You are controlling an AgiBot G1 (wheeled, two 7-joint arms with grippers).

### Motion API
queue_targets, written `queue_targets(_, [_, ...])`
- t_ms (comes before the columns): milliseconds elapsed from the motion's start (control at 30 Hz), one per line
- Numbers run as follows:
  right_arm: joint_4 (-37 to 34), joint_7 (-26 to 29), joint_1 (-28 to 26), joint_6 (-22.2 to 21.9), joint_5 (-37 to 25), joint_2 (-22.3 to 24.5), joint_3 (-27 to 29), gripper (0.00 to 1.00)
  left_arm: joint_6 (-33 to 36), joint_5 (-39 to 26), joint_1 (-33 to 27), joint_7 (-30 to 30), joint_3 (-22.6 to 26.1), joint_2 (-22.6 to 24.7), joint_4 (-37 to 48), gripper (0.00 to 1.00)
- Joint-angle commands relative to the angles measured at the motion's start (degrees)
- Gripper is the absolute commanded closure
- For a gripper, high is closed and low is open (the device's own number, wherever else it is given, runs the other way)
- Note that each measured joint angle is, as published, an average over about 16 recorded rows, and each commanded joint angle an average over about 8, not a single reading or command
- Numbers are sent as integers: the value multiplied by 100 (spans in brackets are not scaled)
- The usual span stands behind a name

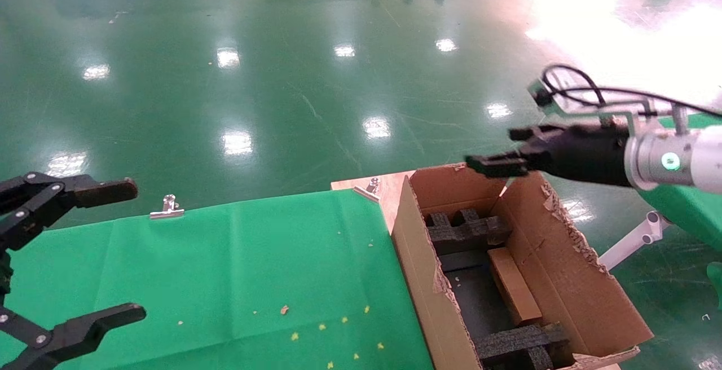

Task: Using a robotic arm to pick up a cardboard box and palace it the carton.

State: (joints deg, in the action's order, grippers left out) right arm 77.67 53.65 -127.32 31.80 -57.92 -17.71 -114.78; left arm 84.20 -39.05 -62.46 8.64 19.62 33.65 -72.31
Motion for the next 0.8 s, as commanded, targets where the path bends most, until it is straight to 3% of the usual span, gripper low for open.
queue_targets(33, [53,-234,-26,152,292,3,151,0,0,0,0,0,0,0,0,0])
queue_targets(233, [68,-489,-23,412,631,33,331,0,-1,1,1,0,0,0,1,0])
queue_targets(533, [28,-423,91,391,533,-11,392,0,-1,1,1,0,0,0,1,0])
queue_targets(800, [-13,-808,734,894,645,-181,1339,0,-1,2,0,-1,1,0,2,0])
